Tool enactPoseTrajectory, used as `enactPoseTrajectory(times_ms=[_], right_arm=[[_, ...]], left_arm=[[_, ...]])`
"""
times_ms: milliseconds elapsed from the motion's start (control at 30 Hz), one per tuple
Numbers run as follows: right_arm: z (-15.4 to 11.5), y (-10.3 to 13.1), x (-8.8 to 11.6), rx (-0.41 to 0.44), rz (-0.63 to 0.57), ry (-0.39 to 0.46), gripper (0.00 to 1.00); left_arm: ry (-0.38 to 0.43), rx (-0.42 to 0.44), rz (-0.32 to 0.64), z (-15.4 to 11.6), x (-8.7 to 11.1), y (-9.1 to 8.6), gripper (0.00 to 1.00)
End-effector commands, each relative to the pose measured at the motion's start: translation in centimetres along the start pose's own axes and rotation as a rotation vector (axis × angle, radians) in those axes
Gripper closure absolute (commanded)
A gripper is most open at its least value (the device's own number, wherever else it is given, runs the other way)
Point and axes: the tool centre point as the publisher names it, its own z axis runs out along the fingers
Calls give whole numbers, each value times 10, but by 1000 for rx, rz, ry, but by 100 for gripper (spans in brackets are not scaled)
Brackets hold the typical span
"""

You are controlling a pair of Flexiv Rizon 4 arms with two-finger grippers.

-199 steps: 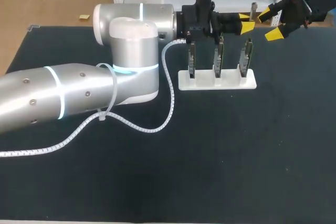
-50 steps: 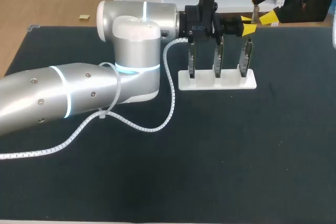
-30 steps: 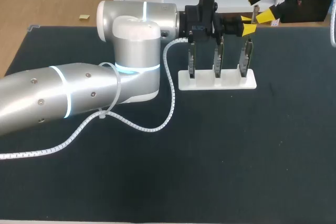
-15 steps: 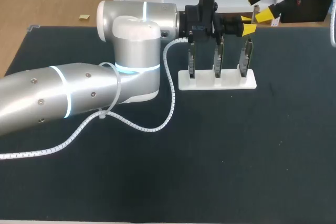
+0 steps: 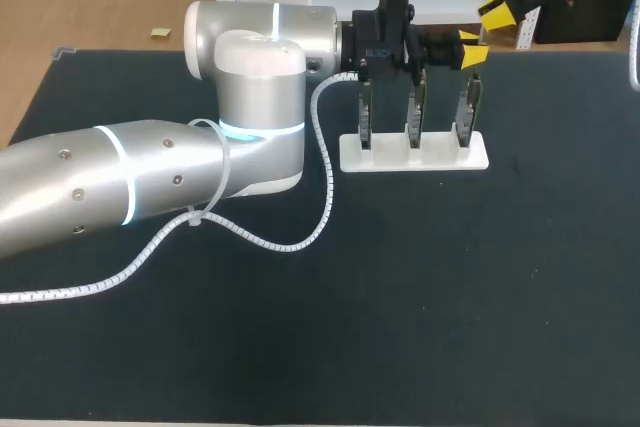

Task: Pick up the optical module with the left hand, and insert it into the network port with the right hand.

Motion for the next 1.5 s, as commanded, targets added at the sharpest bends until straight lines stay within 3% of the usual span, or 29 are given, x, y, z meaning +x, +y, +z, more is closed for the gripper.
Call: enactPoseTrajectory(times_ms=[33,200,233,267,300,867,1033,1133,1300,1500], right_arm=[[0,1,0,4,1,1,100],[0,2,0,6,1,2,100],[1,2,1,5,1,1,100],[1,2,1,5,0,1,100],[0,2,1,5,0,2,100],[-1,3,2,10,-5,-1,100],[-2,3,2,14,-5,-2,100],[-2,4,2,14,-6,-2,100],[-2,4,2,13,-7,-3,100],[-1,4,1,13,-8,-5,100]], left_arm=[[-1,1,1,1,0,1,100],[-1,1,1,1,0,1,100],[-1,1,1,1,0,1,92],[-1,1,1,1,0,1,32],[-1,1,1,1,0,1,0],[30,-3,-5,-4,-2,-1,0],[114,-16,12,-11,-3,-4,0],[215,-39,46,-15,-3,-7,0],[323,-35,16,-19,4,-9,0],[391,-20,-43,-21,16,-8,0]])
